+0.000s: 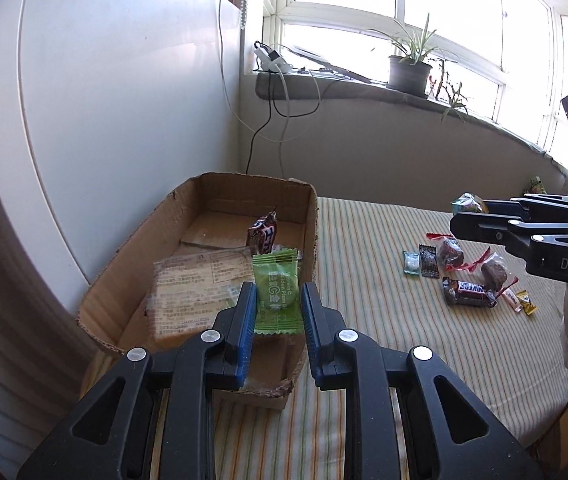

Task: Organize snacks
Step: 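Carry both snacks into the cardboard box and open both grippers, then move the left gripper to the remaining Snickers bar on the bed, then grasp the Snickers bar with the left gripper while the right grasps the yellow candy packet, then carry both snacks into the cardboard box and open both grippers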

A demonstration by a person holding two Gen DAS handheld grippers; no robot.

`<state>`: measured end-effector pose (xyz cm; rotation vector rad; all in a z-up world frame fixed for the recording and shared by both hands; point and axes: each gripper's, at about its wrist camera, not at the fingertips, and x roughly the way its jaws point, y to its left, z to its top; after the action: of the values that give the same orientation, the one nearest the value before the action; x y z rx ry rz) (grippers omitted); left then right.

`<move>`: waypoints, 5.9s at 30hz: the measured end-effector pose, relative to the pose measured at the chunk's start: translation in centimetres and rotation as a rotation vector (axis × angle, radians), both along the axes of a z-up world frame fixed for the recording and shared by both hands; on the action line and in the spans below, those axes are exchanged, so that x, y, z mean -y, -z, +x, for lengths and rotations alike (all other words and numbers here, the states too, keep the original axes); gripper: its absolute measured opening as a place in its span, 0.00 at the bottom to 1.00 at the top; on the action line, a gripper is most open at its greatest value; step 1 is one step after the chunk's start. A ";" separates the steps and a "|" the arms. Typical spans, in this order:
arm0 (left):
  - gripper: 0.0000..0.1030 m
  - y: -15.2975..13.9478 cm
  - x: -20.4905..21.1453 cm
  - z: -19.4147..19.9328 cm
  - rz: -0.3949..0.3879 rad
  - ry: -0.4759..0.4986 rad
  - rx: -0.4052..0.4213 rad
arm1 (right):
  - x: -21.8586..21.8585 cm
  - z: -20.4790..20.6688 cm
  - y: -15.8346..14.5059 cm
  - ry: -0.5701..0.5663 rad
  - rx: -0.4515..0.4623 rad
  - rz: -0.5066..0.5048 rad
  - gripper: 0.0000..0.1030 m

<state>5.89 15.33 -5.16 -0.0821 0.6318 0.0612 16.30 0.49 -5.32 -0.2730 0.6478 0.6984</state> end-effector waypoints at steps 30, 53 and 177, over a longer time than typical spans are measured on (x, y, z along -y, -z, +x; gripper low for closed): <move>0.29 0.9 -2.5 0.9 -0.041 -0.009 -0.010 | -17.4 11.6 1.2 -0.109 -0.084 0.004 0.61; 0.34 -2.4 0.8 -0.3 -0.020 -0.002 0.054 | -2.1 3.0 -3.2 -0.005 0.048 0.021 0.67; 0.40 -0.7 9.1 1.7 -0.032 0.137 -0.003 | 15.0 -0.1 0.8 0.226 -0.093 0.056 0.24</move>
<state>7.56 6.25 -4.46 -0.0693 0.6403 -0.0810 16.20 -14.47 -6.10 -0.1131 0.7335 0.5130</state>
